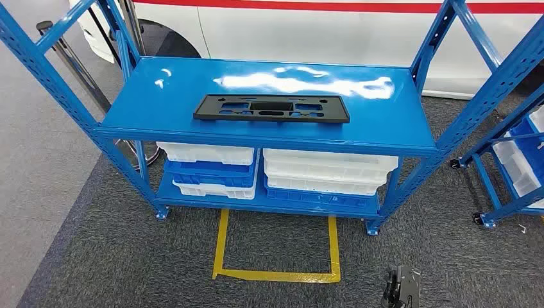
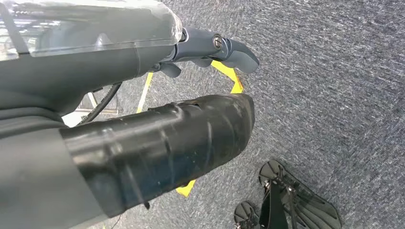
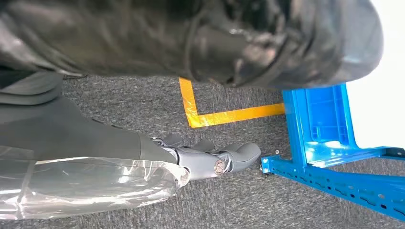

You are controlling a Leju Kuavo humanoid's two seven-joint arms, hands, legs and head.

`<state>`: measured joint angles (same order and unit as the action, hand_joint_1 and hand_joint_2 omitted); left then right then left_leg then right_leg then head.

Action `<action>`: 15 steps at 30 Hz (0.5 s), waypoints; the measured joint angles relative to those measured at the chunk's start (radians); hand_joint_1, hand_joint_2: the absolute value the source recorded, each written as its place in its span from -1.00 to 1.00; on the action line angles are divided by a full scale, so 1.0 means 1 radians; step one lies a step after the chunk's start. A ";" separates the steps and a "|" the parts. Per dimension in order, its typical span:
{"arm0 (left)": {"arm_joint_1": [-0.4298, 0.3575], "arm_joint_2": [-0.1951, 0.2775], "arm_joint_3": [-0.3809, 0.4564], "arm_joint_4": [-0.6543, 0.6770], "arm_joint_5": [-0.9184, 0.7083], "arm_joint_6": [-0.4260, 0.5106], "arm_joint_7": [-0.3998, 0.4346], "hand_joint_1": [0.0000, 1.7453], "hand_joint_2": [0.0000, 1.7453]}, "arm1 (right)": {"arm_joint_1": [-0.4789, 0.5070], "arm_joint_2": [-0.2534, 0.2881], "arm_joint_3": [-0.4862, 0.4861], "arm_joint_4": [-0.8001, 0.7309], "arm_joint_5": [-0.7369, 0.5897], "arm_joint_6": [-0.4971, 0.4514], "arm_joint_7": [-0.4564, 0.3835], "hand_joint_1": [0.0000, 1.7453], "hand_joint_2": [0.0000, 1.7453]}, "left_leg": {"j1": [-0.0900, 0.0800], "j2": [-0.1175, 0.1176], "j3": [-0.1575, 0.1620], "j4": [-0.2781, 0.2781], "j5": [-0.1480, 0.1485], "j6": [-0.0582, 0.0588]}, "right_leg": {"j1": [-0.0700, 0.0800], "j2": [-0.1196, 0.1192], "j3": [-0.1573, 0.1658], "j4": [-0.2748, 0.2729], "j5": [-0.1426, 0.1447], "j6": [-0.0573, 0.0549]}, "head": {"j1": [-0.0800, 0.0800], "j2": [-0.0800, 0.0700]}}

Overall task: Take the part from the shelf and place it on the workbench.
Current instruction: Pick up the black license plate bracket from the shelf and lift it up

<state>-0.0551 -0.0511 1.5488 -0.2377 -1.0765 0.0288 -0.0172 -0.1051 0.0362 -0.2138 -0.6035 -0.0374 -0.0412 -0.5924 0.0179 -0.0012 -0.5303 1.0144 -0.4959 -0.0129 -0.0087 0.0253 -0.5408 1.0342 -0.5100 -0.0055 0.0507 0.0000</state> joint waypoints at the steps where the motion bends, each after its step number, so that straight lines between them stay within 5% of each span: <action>1: 0.000 0.000 0.000 0.000 0.000 0.000 0.000 -1.00 -1.00 | 0.000 0.000 0.000 0.000 0.000 0.000 0.000 -1.00 -1.00 | 0.000 0.000 0.000 0.000 0.000 0.000 | 0.000 0.000 0.000 0.000 0.000 0.000 | 0.000 0.000; 4: -0.001 0.000 -0.001 0.000 -0.022 -0.019 -0.005 -1.00 -1.00 | 0.014 -0.004 0.007 -0.024 0.047 0.049 -0.029 -1.00 -1.00 | 0.000 -0.001 -0.002 0.000 0.000 0.000 | 0.000 -0.001 0.001 0.000 0.000 0.000 | 0.000 0.000; 7: -0.006 -0.004 -0.014 0.002 -0.062 -0.050 -0.007 -1.00 -1.00 | 0.064 0.043 0.118 -0.278 0.205 0.165 -0.037 -1.00 -1.00 | 0.001 0.000 -0.010 -0.001 0.002 -0.001 | 0.002 0.000 0.000 0.003 0.002 -0.002 | 0.000 0.000; 10: -0.023 -0.010 -0.027 0.005 -0.072 -0.055 -0.004 -1.00 -1.00 | 0.049 0.106 0.418 -0.499 0.242 0.161 -0.010 -1.00 -1.00 | 0.004 0.006 -0.005 0.000 0.003 -0.003 | 0.004 0.005 -0.003 0.003 0.003 -0.005 | 0.000 0.000; 14: -0.030 -0.016 -0.032 0.007 -0.073 -0.056 -0.003 -1.00 -1.00 | 0.030 0.084 0.826 -0.638 0.213 0.146 -0.043 -1.00 -1.00 | 0.005 -0.001 -0.001 -0.001 0.004 -0.004 | 0.005 -0.002 0.000 0.003 0.000 -0.006 | 0.000 0.000; 15: -0.028 -0.016 -0.032 0.008 -0.073 -0.056 -0.003 -1.00 -1.00 | 0.032 0.074 0.874 -0.658 0.208 0.146 -0.049 -1.00 -0.50 | 0.005 -0.002 -0.001 -0.001 0.004 -0.005 | 0.005 -0.003 0.000 0.003 -0.001 -0.006 | 0.000 0.000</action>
<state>-0.0830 -0.0673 1.5165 -0.2300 -1.1492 -0.0275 -0.0198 -0.0728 0.1099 0.6597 -1.2617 0.1704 0.1043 -0.6414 0.0227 -0.0031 -0.5316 1.0134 -0.4921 -0.0175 -0.0039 0.0227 -0.5405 1.0371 -0.5106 -0.0118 0.0507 0.0000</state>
